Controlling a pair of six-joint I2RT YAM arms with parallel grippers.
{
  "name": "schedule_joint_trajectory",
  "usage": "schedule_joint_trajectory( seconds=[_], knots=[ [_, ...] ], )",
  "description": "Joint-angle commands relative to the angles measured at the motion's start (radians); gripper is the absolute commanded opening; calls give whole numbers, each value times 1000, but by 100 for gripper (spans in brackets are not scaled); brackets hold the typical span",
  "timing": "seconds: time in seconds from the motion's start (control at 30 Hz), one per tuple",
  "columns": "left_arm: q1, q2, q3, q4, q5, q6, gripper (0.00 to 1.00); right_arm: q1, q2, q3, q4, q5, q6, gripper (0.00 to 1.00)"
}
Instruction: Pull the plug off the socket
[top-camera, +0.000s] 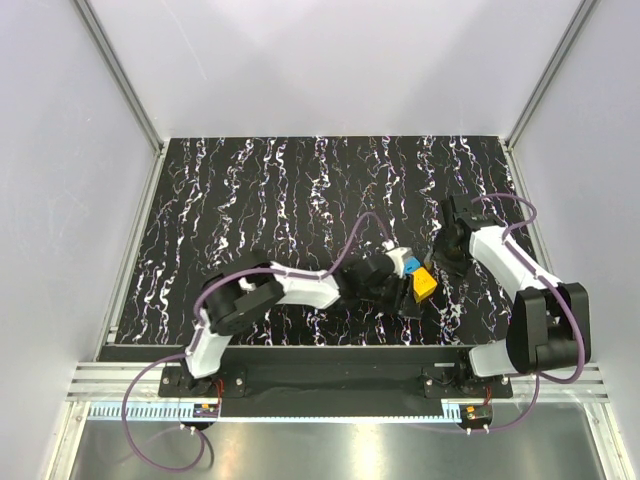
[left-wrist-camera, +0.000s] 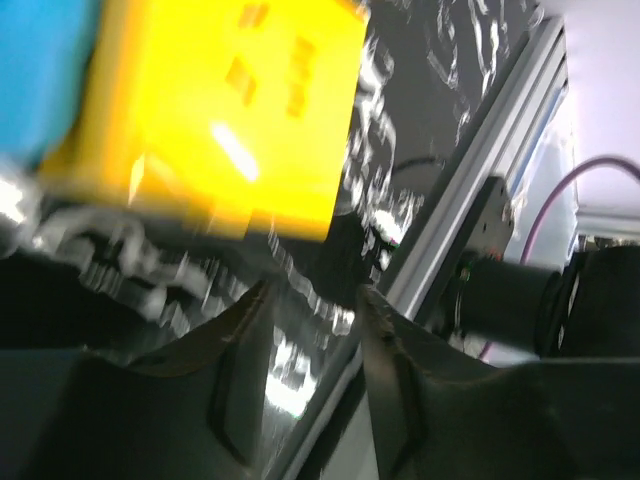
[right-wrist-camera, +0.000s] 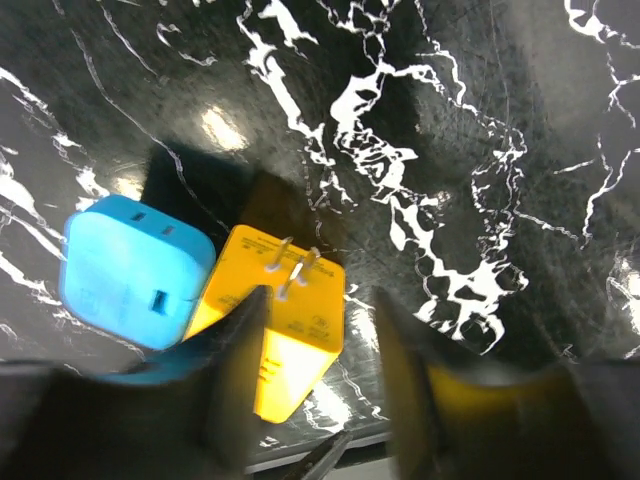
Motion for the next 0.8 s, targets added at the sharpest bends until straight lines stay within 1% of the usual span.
schedule_joint_trajectory(
  seconds=[0.0, 0.03, 0.07, 0.1, 0.13, 0.17, 0.2, 0.3, 0.33, 0.4, 0.5, 0.57, 0.6, 0.7, 0.77],
  knots=[
    [21, -179, -90, 54, -7, 26, 48, 2, -44, 60, -63, 49, -13, 62],
    [29, -204, -108, 55, -9, 32, 50, 2, -51, 61, -69, 36, -11, 67],
    [38, -227, -128, 60, -6, 34, 52, 2, -70, 60, -71, 28, -7, 75],
    [65, -267, -169, 69, 0, 33, 57, 2, -82, 60, -77, 17, -5, 77],
    [82, -281, -191, 101, 31, 20, 59, 2, -90, 60, -83, -9, -8, 82],
    [125, -302, -226, 121, 75, 7, 62, 2, -105, 65, -100, -15, 1, 94],
    [147, -309, -242, 141, 75, 6, 63, 2, -110, 68, -112, -18, 7, 100],
    [232, -300, -256, 181, 147, -6, 67, -1, -146, 69, -131, -54, 21, 100],
    [250, -286, -242, 171, 199, 3, 68, -1, -159, 69, -138, -67, 33, 100],
    [286, -226, -181, 158, 252, 16, 69, -1, -194, 66, -135, -99, 33, 100],
    [311, -129, -77, 129, 359, 29, 69, -1, -206, 57, -141, -120, 36, 100],
    [317, -68, -24, 120, 381, 20, 69, -1, -208, 49, -141, -121, 36, 100],
    [323, -54, -13, 124, 385, 10, 69, -2, -209, 40, -140, -153, 33, 100],
    [329, 12, 39, 141, 416, -6, 69, -2, -223, 19, -134, -178, 29, 100],
    [334, 41, 60, 121, 410, -10, 69, -2, -240, 6, -120, -187, 24, 100]
  ],
)
